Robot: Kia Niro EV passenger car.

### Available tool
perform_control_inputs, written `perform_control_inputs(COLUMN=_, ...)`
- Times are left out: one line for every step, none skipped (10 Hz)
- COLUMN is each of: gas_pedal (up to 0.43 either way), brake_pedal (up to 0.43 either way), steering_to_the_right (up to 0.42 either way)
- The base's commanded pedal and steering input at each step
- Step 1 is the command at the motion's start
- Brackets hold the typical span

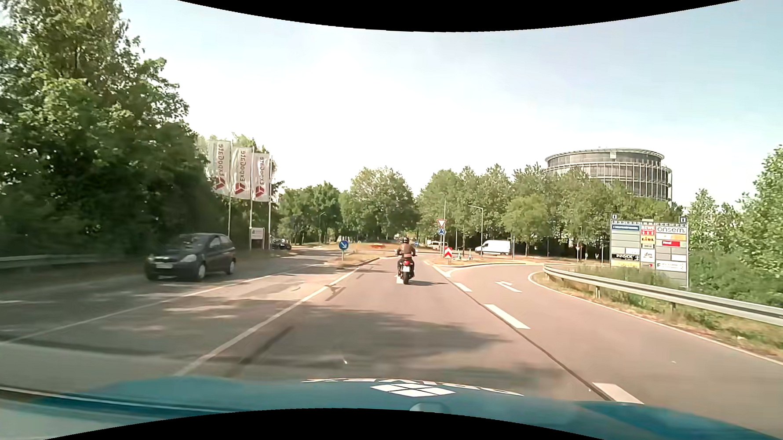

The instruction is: Follow the waypoints while adhering to traffic rules and regulations

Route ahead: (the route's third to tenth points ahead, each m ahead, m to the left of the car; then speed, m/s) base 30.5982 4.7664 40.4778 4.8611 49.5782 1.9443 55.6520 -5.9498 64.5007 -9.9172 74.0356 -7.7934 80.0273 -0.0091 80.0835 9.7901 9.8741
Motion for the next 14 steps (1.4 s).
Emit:
perform_control_inputs(gas_pedal=0.0, brake_pedal=0.116, steering_to_the_right=0.001)
perform_control_inputs(gas_pedal=0.0, brake_pedal=0.128, steering_to_the_right=0.001)
perform_control_inputs(gas_pedal=0.0, brake_pedal=0.14, steering_to_the_right=0.0)
perform_control_inputs(gas_pedal=0.0, brake_pedal=0.146, steering_to_the_right=0.0)
perform_control_inputs(gas_pedal=0.0, brake_pedal=0.152, steering_to_the_right=0.0)
perform_control_inputs(gas_pedal=0.0, brake_pedal=0.152, steering_to_the_right=-0.001)
perform_control_inputs(gas_pedal=0.0, brake_pedal=0.159, steering_to_the_right=-0.001)
perform_control_inputs(gas_pedal=0.0, brake_pedal=0.159, steering_to_the_right=-0.001)
perform_control_inputs(gas_pedal=0.0, brake_pedal=0.159, steering_to_the_right=-0.001)
perform_control_inputs(gas_pedal=0.0, brake_pedal=0.159, steering_to_the_right=-0.001)
perform_control_inputs(gas_pedal=0.0, brake_pedal=0.165, steering_to_the_right=-0.001)
perform_control_inputs(gas_pedal=0.0, brake_pedal=0.165, steering_to_the_right=-0.001)
perform_control_inputs(gas_pedal=0.0, brake_pedal=0.165, steering_to_the_right=-0.001)
perform_control_inputs(gas_pedal=0.0, brake_pedal=0.159, steering_to_the_right=-0.001)
